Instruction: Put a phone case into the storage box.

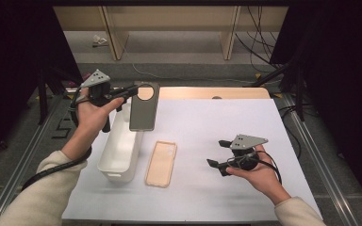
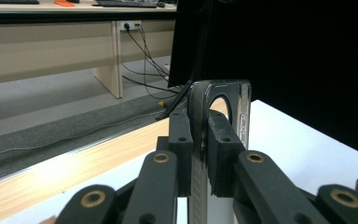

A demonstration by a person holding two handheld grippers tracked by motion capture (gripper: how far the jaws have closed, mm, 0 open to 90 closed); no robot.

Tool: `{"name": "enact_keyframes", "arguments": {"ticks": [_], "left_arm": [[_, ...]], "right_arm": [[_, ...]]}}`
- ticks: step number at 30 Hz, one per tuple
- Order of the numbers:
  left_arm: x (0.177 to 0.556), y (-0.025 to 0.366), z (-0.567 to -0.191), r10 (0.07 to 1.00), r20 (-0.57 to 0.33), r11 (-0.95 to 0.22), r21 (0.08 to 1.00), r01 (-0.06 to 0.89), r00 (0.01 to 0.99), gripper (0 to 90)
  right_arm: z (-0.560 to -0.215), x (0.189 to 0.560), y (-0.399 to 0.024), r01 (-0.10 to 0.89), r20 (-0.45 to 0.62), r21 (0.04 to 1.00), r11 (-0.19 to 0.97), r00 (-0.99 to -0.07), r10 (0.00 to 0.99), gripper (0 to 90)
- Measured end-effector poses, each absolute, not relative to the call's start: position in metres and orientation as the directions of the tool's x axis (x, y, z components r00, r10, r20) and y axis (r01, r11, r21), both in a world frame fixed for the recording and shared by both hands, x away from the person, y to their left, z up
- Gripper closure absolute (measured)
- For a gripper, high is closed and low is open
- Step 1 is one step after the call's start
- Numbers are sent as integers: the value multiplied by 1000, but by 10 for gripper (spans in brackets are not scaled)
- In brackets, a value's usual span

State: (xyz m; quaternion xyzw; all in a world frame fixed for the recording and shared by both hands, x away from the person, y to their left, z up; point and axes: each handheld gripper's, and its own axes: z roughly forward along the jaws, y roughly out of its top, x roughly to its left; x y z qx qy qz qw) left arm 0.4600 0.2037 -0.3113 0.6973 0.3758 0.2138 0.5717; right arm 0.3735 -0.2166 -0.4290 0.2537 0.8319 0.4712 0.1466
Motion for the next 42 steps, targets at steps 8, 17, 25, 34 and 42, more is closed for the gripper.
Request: {"name": "enact_keyframes", "arguments": {"ticks": [8, 17, 25, 34, 42], "left_arm": [[465, 215, -310, 778, -124, -64, 959, 274, 616, 816], [470, 225, -309, 772, -112, -66, 965, 255, 625, 816], [474, 234, -311, 772, -102, -74, 966, 248, 627, 815], [480, 242, -313, 773, -97, -76, 967, 244, 626, 815], [486, 248, -316, 778, -88, -90, 964, 249, 621, 816]], "right_arm": [[-429, 374, -217, 284, -4, 861, 423, -826, 563, 188], [-428, 374, -219, 287, -3, 865, 411, -817, 576, 191], [-428, 375, -220, 289, 3, 872, 396, -811, 585, 195], [-428, 375, -220, 289, 3, 871, 396, -811, 586, 194], [-428, 375, -221, 290, 4, 873, 393, -809, 588, 194]]}}
